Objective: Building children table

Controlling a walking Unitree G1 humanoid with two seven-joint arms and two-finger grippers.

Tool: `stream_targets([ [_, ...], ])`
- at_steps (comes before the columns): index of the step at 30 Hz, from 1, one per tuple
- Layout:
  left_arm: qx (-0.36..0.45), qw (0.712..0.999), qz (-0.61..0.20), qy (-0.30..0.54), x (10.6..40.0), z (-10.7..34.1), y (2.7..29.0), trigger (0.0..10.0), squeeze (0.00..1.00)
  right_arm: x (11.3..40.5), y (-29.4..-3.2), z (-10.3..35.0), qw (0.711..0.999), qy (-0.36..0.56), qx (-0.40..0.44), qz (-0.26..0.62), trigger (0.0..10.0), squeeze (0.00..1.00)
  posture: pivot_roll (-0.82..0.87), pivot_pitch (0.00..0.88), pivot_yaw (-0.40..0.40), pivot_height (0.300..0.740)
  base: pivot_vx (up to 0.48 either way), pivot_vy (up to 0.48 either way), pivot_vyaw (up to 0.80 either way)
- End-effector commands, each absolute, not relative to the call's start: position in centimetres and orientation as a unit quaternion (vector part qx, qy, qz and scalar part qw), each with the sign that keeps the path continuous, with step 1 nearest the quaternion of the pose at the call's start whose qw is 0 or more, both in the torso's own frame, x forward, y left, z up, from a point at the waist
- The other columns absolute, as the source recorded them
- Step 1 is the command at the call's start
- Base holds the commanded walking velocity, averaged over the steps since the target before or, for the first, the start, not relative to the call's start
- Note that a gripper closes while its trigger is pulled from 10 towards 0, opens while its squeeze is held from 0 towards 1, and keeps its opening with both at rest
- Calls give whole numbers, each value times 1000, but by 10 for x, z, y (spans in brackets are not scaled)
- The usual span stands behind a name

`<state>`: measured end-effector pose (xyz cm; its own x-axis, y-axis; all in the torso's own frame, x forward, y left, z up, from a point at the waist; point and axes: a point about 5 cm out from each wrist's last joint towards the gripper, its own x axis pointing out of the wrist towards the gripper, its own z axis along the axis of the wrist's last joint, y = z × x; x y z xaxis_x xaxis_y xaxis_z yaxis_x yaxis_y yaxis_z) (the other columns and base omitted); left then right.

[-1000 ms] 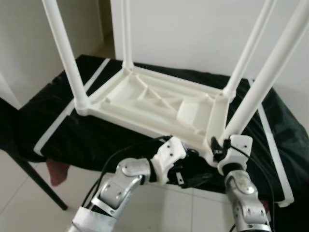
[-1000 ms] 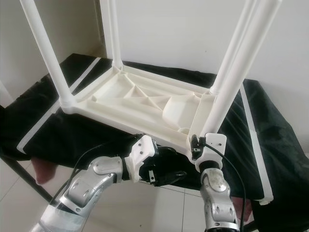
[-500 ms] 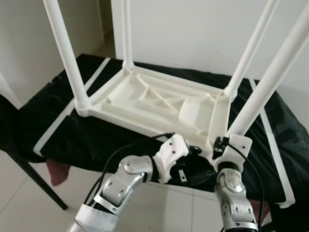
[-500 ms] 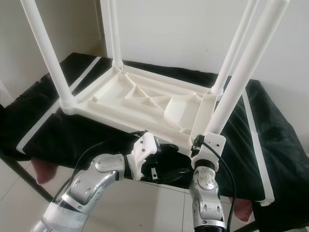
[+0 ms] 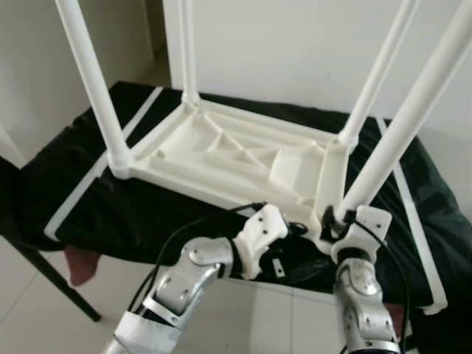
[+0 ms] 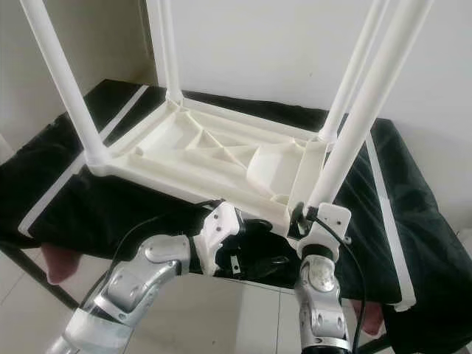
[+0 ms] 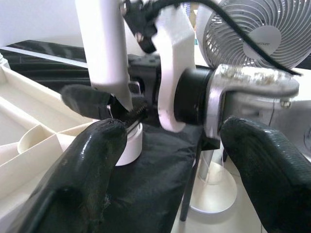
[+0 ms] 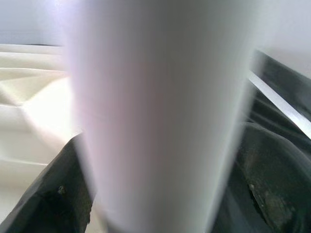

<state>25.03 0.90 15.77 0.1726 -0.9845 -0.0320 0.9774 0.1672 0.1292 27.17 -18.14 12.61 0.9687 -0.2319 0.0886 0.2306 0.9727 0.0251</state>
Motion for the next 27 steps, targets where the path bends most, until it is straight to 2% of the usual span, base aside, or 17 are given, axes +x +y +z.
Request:
stream_targets([
  [1, 62, 762, -643, -28, 249, 155, 8, 10000, 0, 268, -184, 125, 994, -47, 4, -101, 10000, 1000, -3, 0, -54, 740, 0, 0, 0],
  [2, 63, 762, -644, -28, 249, 155, 8, 10000, 0, 268, -185, 125, 994, -49, -1, -94, 10000, 1000, -4, 0, -54, 740, 0, 0, 0],
  [3, 63, 762, -644, -28, 249, 155, 8, 10000, 0, 266, -186, 123, 996, -46, 4, -81, 10000, 929, -3, 0, -54, 740, 0, 0, 0],
  [4, 62, 762, -644, -28, 249, 155, 8, 10000, 0, 264, -187, 121, 997, -44, 1, -62, 10000, 0, -3, 0, -54, 740, 0, 0, 0],
  [14, 62, 763, -643, -25, 248, 154, 10, 10000, 0, 252, -205, 119, 998, -39, -25, 42, 10000, 0, 0, 0, -53, 740, 0, 0, 0],
  [22, 62, 762, -645, -24, 248, 154, 9, 10000, 0, 259, -222, 116, 989, -20, -44, 137, 10000, 0, -2, 0, -44, 740, 0, 0, 0],
  [27, 63, 763, -643, -26, 249, 155, 9, 10000, 0, 265, -220, 109, 983, 1, -40, 182, 10000, 0, 1, 0, -45, 740, 0, 0, 0],
])
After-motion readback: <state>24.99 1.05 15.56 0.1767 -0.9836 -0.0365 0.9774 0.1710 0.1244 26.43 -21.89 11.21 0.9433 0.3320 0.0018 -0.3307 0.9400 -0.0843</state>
